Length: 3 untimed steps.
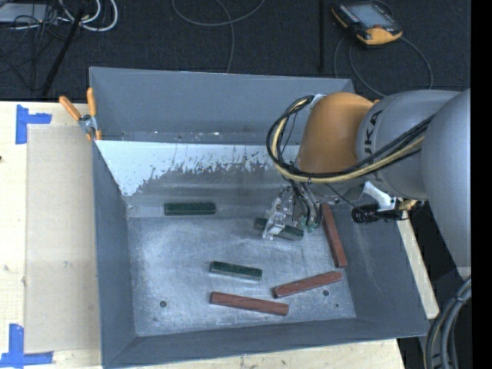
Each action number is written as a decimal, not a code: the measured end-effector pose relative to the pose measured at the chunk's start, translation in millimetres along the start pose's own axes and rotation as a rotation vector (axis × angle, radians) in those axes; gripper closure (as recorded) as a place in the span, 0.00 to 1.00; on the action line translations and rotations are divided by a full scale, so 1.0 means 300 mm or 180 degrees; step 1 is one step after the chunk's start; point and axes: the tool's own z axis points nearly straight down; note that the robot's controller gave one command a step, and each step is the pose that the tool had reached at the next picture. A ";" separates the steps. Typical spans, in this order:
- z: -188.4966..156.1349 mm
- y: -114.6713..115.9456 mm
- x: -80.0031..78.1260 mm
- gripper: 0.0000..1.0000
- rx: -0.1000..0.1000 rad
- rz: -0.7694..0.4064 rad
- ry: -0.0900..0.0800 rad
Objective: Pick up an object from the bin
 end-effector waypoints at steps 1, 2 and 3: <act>-0.059 0.000 -0.002 1.00 0.0001 0.0001 -0.0001; -0.111 0.000 -0.004 1.00 -0.0001 0.0000 -0.0008; -0.154 0.000 -0.005 1.00 -0.0002 -0.0001 -0.0013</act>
Offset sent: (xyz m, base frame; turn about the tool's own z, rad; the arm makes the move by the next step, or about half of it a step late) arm 0.0001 0.0001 0.0251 0.0000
